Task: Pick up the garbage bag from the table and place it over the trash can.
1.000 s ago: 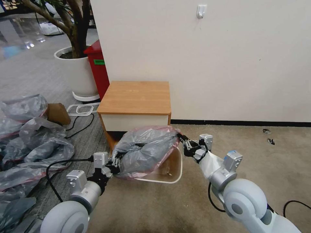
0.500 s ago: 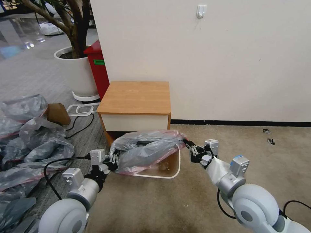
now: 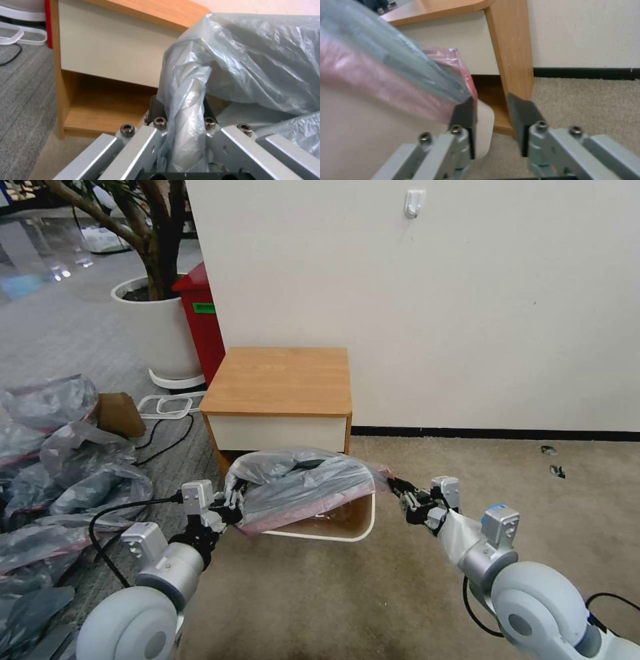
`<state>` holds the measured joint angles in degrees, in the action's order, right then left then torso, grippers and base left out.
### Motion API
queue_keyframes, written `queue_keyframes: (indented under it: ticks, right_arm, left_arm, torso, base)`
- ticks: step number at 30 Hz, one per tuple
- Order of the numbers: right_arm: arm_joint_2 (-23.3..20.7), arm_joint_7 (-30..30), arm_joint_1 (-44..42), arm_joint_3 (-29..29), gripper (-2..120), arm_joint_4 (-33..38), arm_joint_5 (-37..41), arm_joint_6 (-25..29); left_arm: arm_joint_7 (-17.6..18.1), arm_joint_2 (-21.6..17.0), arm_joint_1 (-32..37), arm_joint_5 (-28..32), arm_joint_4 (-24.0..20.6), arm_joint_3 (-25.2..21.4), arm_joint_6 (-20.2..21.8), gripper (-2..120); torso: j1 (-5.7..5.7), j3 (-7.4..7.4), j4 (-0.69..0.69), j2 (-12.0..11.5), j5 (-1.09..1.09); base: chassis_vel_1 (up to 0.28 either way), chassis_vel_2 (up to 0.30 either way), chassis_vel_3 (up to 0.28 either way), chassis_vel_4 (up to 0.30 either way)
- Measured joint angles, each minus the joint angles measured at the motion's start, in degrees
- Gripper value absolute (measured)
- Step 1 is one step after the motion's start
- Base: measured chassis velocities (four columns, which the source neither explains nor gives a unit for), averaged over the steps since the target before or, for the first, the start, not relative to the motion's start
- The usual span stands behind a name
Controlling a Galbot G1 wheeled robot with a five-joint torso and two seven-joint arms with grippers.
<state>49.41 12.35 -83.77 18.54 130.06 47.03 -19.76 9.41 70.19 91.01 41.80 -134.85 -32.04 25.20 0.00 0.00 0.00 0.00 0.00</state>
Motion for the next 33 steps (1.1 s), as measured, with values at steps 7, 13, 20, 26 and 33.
queue_keyframes:
  ticks: [7,13,20,26,33]
  right_arm:
    - [3.9,1.4,-2.5,4.3,52,3.7,-2.5,1.5]
    - [9.5,3.3,-4.0,4.8,77,12.3,4.1,6.9]
    - [13.8,3.0,-7.0,-8.2,99,13.5,9.5,4.1]
    - [15.8,2.9,-5.6,-12.6,100,13.5,8.3,2.3]
    - [17.1,3.1,-3.4,-14.5,100,10.1,5.7,1.8]
  left_arm:
    - [0.2,1.4,-0.5,0.0,1.4,-0.3,0.0,4]
    - [0.7,3.3,-1.2,-0.8,2.6,0.5,-0.5,4]
    - [0.8,3.5,-0.7,-3.8,2.6,1.6,-2.2,4]
    - [0.6,3.7,-0.5,-4.4,2.6,2.0,-2.7,4]
    - [0.2,4.3,0.2,-6.1,2.5,3.1,-3.2,4]
  torso:
    - [0.00,0.00,0.00,0.0,0.00]
    - [0.00,0.00,0.01,0.0,-0.03]
    - [0.00,0.00,0.00,0.0,-0.01]
    - [0.00,0.00,0.01,0.0,-0.01]
    - [0.00,0.00,0.01,0.0,-0.01]
  base:
    - [0.000,0.000,0.000,0.000]
    - [0.000,0.000,0.000,0.000]
    - [0.000,0.000,0.000,0.000]
    - [0.000,0.000,0.000,0.000]
    - [0.000,0.000,0.000,0.000]
